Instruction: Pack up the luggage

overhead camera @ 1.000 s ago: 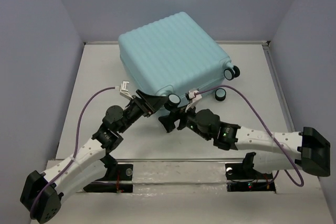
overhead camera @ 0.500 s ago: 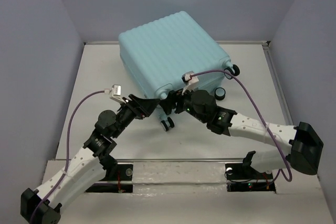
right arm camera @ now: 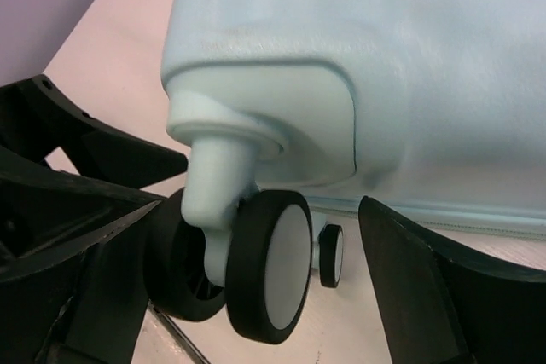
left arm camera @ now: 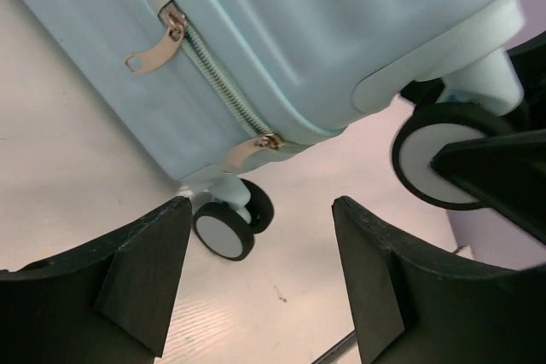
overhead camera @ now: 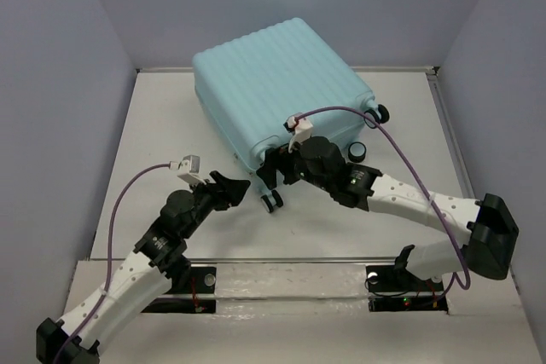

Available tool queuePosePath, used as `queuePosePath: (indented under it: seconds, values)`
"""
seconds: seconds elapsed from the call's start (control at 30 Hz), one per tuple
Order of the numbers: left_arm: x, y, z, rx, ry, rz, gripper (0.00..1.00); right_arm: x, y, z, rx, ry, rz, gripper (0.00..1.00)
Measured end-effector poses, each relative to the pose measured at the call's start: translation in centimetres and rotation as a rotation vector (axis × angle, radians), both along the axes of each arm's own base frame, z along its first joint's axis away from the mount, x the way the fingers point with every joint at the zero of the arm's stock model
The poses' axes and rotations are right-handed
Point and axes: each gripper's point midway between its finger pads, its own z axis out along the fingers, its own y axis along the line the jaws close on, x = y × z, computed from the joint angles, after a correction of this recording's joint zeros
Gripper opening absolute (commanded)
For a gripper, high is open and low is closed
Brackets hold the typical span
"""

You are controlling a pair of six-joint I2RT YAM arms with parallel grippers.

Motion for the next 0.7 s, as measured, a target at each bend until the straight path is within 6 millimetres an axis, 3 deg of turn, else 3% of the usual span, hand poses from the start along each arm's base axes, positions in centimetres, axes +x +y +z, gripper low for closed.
queuePosePath:
  seconds: [0.1, 0.23, 0.33, 0.43, 0.47, 0.53, 0.7]
  values:
    - [0.3, -0.1, -1.4, 0.059, 0.026, -0.010, 0.72, 0.5, 0.5, 0.8, -0.058, 0.008, 0.008, 0.88]
    - [0.6, -0.3, -3.0, 0.123, 0.053, -0.025, 0.60, 0.7, 0.2, 0.7, -0.132, 0.020, 0.004, 0.75]
    - [1.0, -0.6, -3.6, 0.161, 0.052, -0.038, 0.59, 0.8, 0.3, 0.6, -0.183, 0.033, 0.014, 0.73]
    - [1.6, -1.0, -3.6, 0.187, 0.039, -0.048, 0.58, 0.8, 0.6, 0.2, -0.237, 0.046, 0.031, 0.55]
    - [1.7, -1.1, -3.6, 0.190, 0.032, -0.050, 0.58, 0.8, 0.8, 0.0, -0.244, 0.050, 0.036, 0.39]
    - [2.0, -1.2, -3.6, 0.203, 0.017, -0.056, 0.58, 1.0, 1.0, 0.4, -0.236, 0.048, 0.033, 0.20]
    - [2.5, -1.8, -3.1, 0.218, -0.035, -0.082, 0.58, 1.2, 0.8, 1.0, -0.236, 0.043, 0.009, 0.07]
